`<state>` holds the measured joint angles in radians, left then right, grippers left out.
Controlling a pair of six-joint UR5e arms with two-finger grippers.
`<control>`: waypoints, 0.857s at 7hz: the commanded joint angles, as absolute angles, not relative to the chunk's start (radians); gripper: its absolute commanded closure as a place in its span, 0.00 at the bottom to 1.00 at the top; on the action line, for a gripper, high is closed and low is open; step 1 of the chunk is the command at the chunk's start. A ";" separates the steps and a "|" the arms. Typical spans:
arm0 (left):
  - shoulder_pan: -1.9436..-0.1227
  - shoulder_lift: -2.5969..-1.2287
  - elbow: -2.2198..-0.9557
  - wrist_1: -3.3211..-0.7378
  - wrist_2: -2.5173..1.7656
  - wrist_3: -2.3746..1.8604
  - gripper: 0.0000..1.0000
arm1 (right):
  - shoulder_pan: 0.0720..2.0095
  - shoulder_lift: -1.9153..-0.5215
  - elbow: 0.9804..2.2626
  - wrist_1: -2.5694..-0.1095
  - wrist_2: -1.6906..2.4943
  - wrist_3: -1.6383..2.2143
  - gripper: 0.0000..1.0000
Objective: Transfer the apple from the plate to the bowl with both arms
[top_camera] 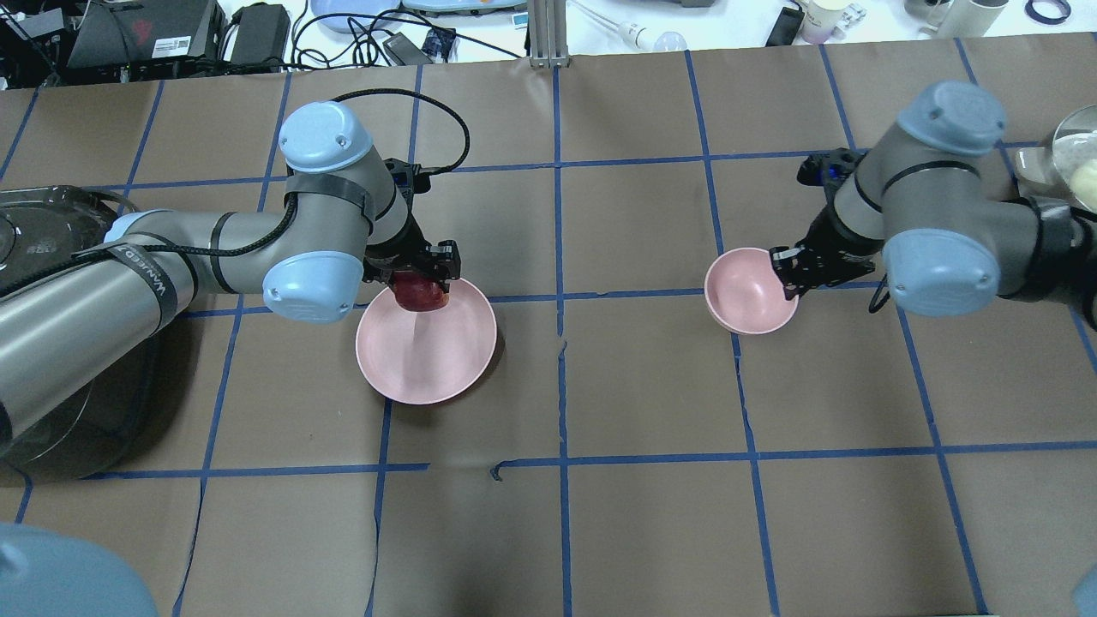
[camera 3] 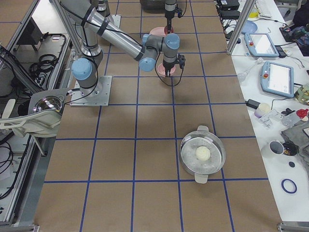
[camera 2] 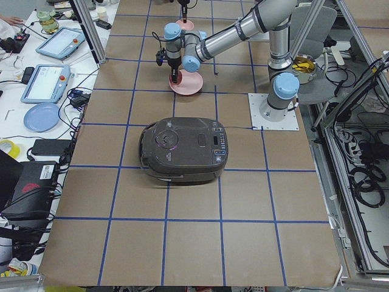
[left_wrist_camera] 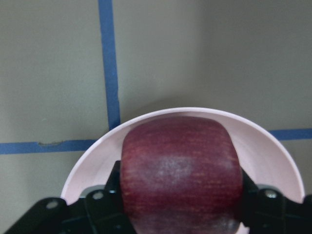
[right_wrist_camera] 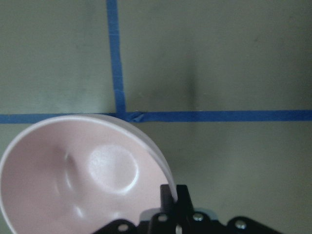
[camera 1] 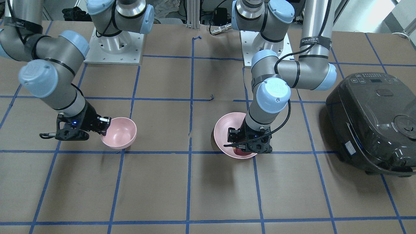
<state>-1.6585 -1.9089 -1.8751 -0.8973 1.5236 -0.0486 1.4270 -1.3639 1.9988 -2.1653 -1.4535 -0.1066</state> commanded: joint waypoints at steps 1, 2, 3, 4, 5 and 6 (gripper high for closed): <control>-1.736 -1.858 -1.874 -0.910 1.525 -0.070 0.71 | 1.590 -1.345 1.997 -2.171 -1.453 0.096 1.00; -1.787 -1.836 -1.878 -0.922 1.528 -0.110 0.71 | 1.617 -1.338 1.997 -2.169 -1.451 0.106 1.00; -1.810 -1.823 -1.872 -0.948 1.528 -0.159 0.70 | 1.618 -1.330 1.999 -2.169 -1.451 0.106 0.91; -1.818 -1.803 -1.868 -0.951 1.485 -0.175 0.70 | 1.618 -1.321 1.999 -2.171 -1.462 0.103 0.20; -1.818 -1.792 -1.868 -0.957 1.435 -0.208 0.71 | 1.617 -1.321 1.991 -2.171 -1.463 0.098 0.00; -1.818 -1.787 -1.868 -0.959 1.428 -0.224 0.71 | 1.615 -1.331 1.947 -2.155 -1.474 0.092 0.00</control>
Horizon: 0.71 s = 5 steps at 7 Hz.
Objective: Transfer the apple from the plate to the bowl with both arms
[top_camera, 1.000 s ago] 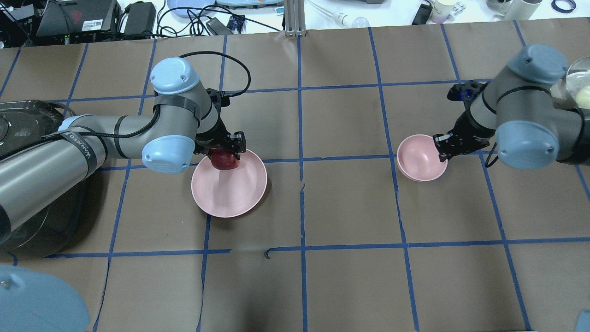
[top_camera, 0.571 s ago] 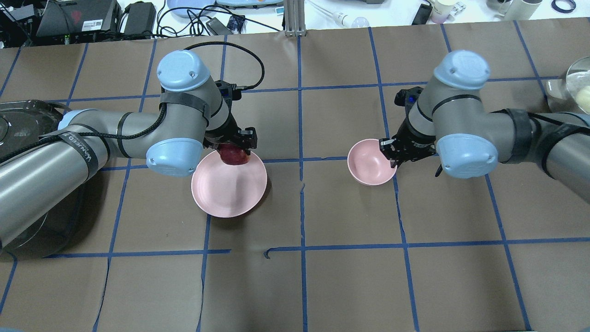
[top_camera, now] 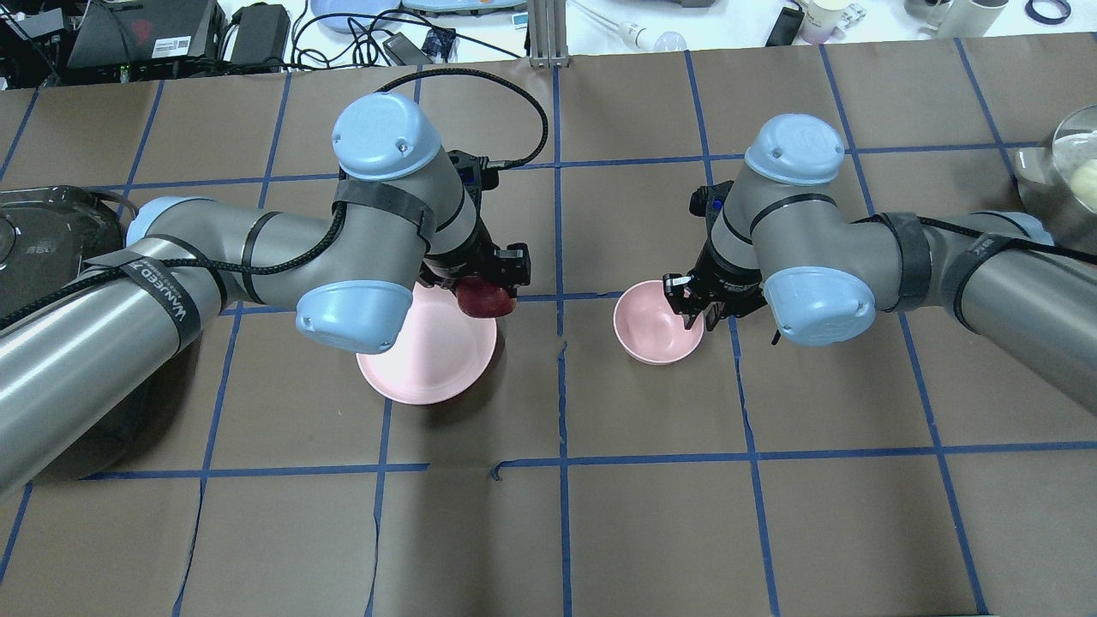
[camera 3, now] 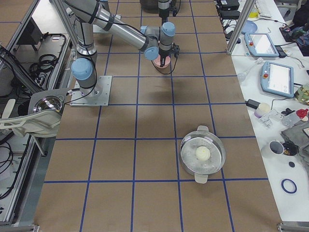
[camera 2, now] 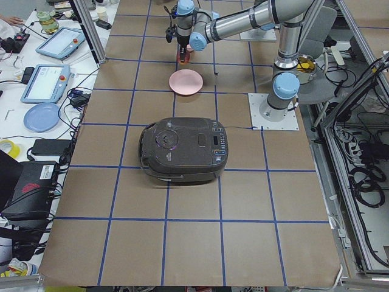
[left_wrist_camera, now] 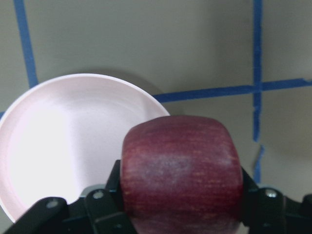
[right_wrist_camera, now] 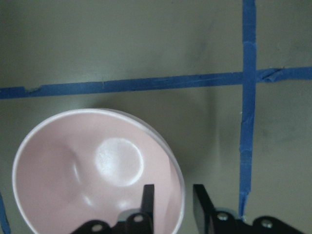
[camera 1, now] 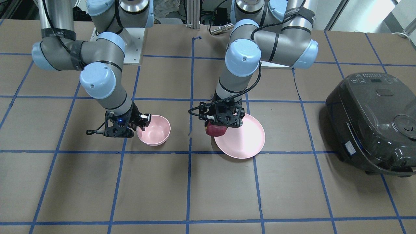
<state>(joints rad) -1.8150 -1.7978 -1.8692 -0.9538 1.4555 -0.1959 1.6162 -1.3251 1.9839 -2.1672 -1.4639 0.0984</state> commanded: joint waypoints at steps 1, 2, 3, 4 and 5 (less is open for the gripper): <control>-1.821 -1.801 -1.858 -0.959 1.410 -0.300 0.71 | 1.615 -1.342 1.883 -2.091 -1.539 0.094 0.00; -1.850 -1.804 -1.842 -0.962 1.393 -0.339 0.71 | 1.615 -1.386 1.826 -1.997 -1.549 0.094 0.00; -1.874 -1.819 -1.835 -0.947 1.352 -0.415 0.71 | 1.615 -1.434 1.771 -1.911 -1.552 0.094 0.00; -1.881 -1.828 -1.792 -0.962 1.342 -0.507 0.71 | 1.615 -1.452 1.696 -1.797 -1.555 0.095 0.00; -1.900 -1.857 -1.763 -0.957 1.315 -0.666 0.71 | 1.617 -1.460 1.592 -1.678 -1.555 0.095 0.00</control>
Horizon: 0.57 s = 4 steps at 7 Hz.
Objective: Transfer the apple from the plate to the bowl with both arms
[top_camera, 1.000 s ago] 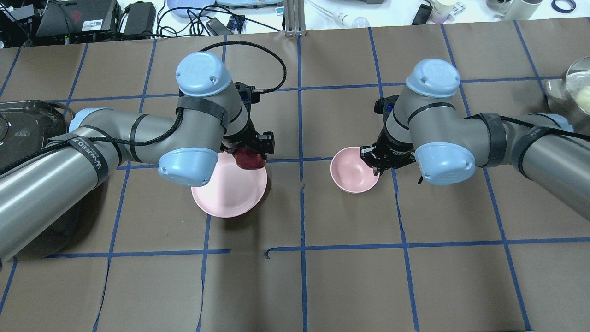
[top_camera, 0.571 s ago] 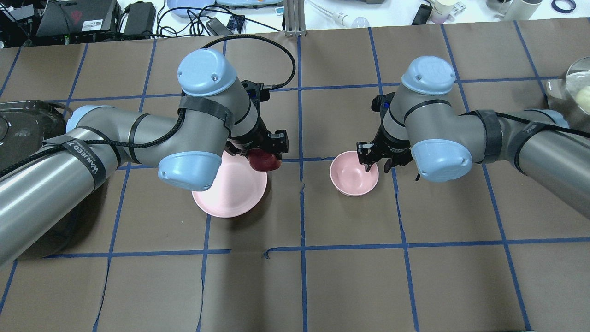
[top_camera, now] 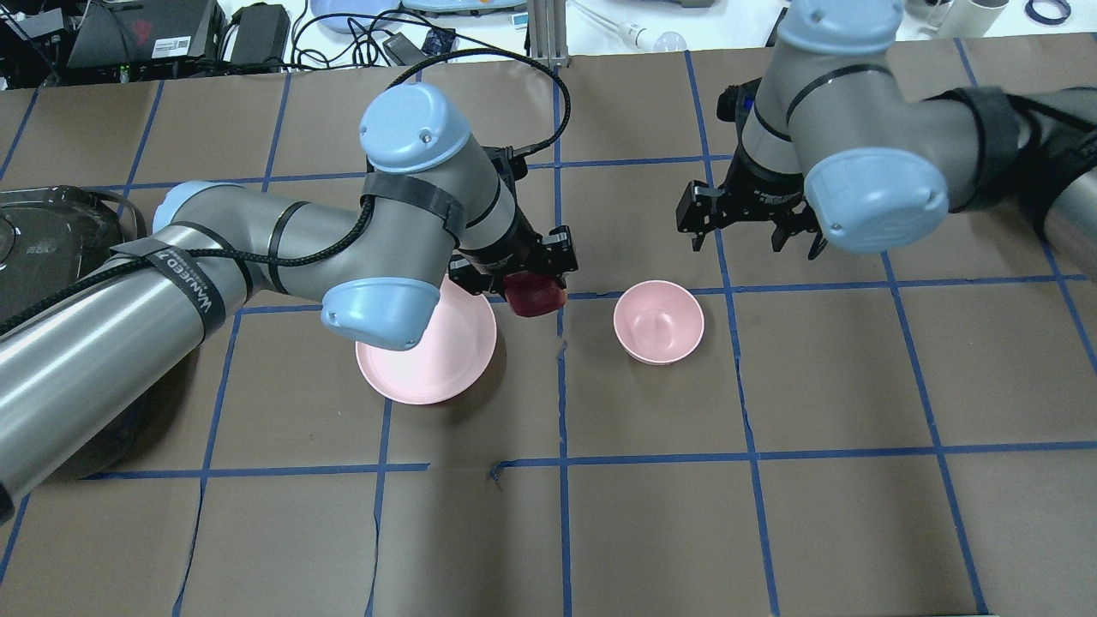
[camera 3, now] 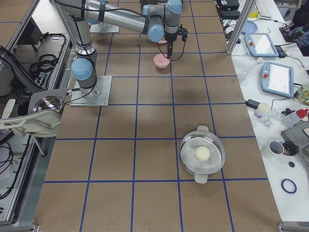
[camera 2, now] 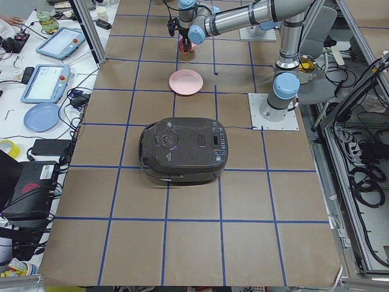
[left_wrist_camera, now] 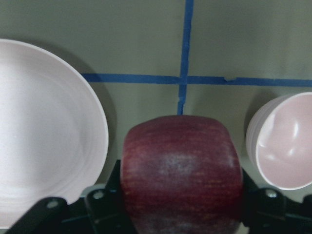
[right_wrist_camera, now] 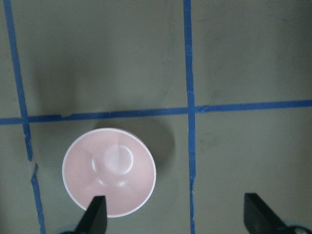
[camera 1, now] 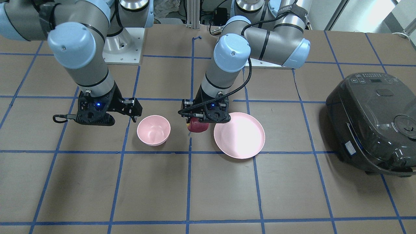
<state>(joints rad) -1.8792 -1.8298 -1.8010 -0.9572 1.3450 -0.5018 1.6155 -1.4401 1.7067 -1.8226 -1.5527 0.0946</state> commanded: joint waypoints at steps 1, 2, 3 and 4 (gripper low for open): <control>-1.942 -1.880 -1.747 -0.947 1.315 -0.722 0.71 | 1.617 -1.460 1.506 -1.587 -1.555 0.094 0.00; -1.966 -1.908 -1.724 -0.942 1.298 -0.849 0.72 | 1.617 -1.460 1.465 -1.569 -1.554 0.092 0.00; -1.992 -1.939 -1.709 -0.869 1.283 -0.958 0.74 | 1.615 -1.466 1.453 -1.563 -1.552 0.091 0.00; -2.021 -1.974 -1.698 -0.833 1.284 -0.980 0.74 | 1.615 -1.471 1.454 -1.557 -1.554 0.091 0.00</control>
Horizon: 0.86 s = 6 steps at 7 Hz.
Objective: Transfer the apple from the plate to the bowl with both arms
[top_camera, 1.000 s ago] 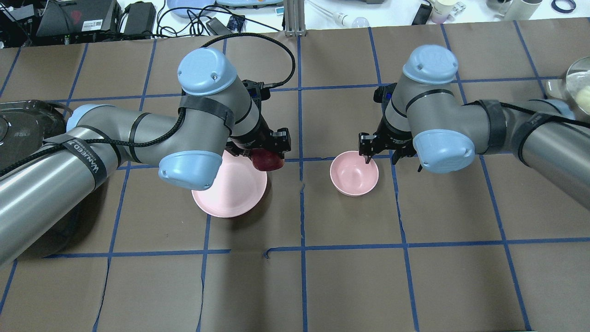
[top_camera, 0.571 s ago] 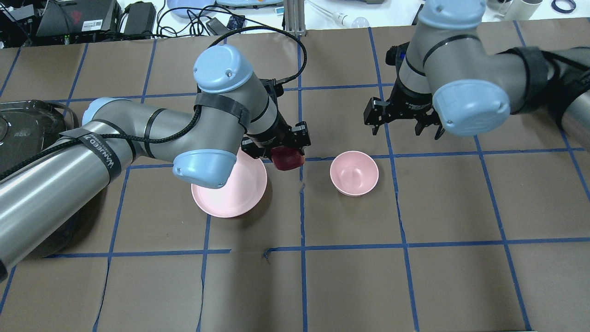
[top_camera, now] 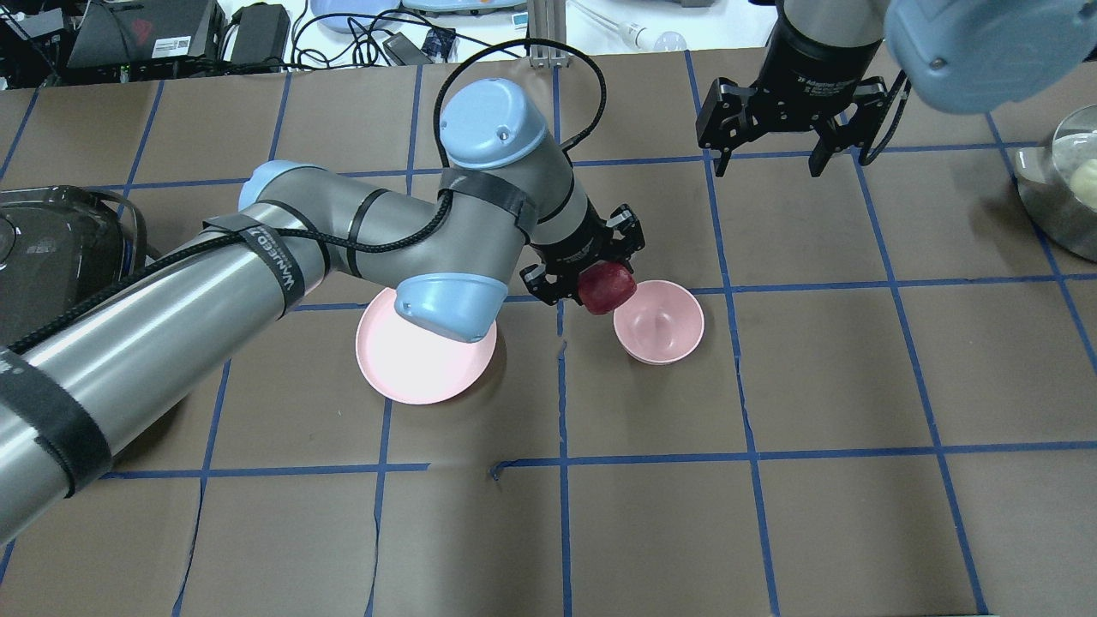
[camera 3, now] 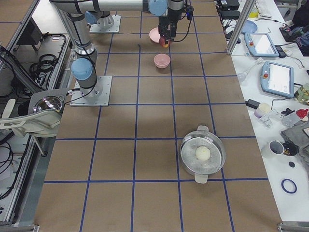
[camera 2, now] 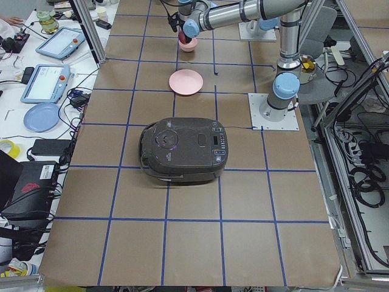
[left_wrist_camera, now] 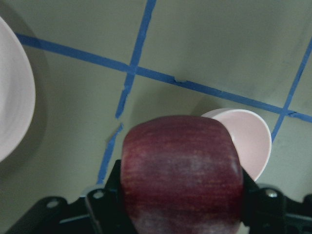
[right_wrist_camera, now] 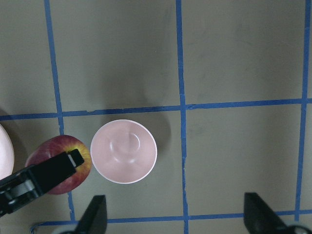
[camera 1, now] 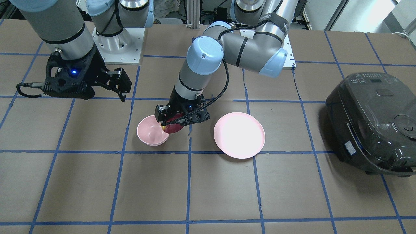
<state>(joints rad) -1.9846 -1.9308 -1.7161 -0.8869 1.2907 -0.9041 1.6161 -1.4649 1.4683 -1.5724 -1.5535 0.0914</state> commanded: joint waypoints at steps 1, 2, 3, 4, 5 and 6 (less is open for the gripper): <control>-2.043 -2.008 -1.691 -0.818 1.292 -0.982 0.74 | 1.614 -1.471 1.454 -1.555 -1.554 0.091 0.00; -2.057 -2.032 -1.687 -0.763 1.293 -0.971 0.74 | 1.614 -1.471 1.456 -1.555 -1.554 0.089 0.00; -2.069 -2.054 -1.693 -0.750 1.299 -0.963 0.72 | 1.614 -1.473 1.456 -1.555 -1.554 0.089 0.00; -2.080 -2.059 -1.701 -0.750 1.301 -0.962 0.60 | 1.614 -1.474 1.459 -1.555 -1.554 0.089 0.00; -2.083 -2.066 -1.703 -0.750 1.325 -0.950 0.42 | 1.615 -1.474 1.459 -1.555 -1.554 0.089 0.00; -2.088 -2.080 -1.704 -0.749 1.372 -0.890 0.07 | 1.615 -1.474 1.460 -1.555 -1.555 0.089 0.00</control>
